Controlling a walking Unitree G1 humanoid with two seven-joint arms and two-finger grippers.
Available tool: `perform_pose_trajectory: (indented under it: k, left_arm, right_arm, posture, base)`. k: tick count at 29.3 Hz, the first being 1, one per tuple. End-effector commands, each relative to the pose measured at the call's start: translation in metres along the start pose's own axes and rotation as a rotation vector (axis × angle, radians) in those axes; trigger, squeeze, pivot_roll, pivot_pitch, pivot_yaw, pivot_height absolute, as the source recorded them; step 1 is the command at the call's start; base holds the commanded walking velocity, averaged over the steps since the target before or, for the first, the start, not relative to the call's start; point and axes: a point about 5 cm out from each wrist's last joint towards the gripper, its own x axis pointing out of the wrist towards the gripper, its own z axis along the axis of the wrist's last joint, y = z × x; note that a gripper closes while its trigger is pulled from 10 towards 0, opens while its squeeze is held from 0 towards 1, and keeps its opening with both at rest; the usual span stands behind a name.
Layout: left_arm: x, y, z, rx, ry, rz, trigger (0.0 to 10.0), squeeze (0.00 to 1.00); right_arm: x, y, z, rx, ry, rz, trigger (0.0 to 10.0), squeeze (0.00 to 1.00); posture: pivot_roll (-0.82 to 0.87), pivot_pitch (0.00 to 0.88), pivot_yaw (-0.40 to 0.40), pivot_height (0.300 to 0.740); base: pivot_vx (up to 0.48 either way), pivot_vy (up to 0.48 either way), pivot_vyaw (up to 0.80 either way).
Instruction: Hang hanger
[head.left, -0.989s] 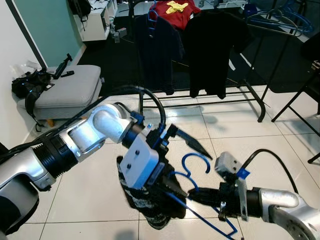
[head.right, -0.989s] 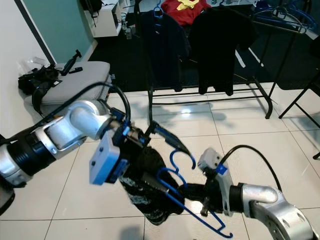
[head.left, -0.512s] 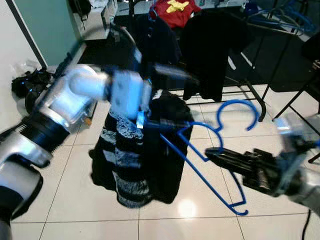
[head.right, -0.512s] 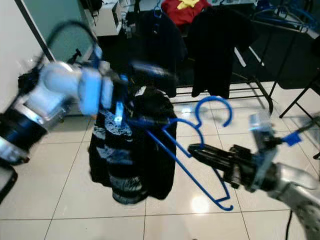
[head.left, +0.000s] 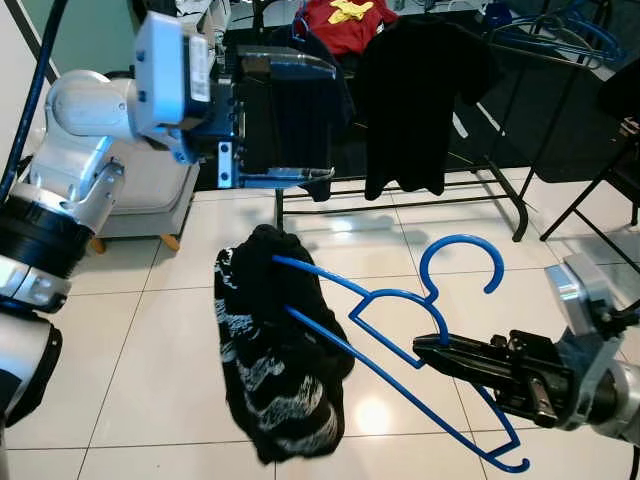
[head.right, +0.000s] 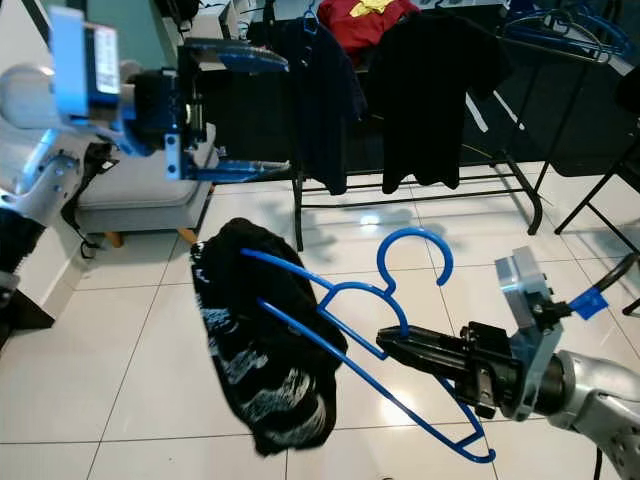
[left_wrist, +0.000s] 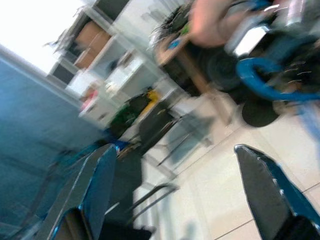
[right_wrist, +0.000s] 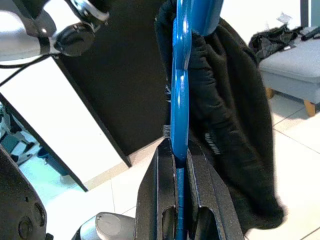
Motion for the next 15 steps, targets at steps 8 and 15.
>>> perform_pose_trajectory:
  k: [8, 15]
  left_arm:
    - [-0.013, 0.001, -0.003, -0.018, 0.055, -0.027, 10.0, 0.00]
    - [-0.054, 0.041, 0.019, 0.008, 0.089, 0.142, 10.0, 0.00]
  right_arm:
    - [0.001, 0.008, 0.014, -0.043, -0.074, 0.046, 10.0, 0.00]
    - [-0.013, 0.017, 0.021, -0.048, -0.131, 0.035, 10.0, 0.00]
  posture:
    - [-0.05, 0.125, 0.088, 0.740]
    - [-0.06, 0.131, 0.095, 0.740]
  base:
    - [0.000, 0.000, 0.00]
    - [0.000, 0.000, 0.00]
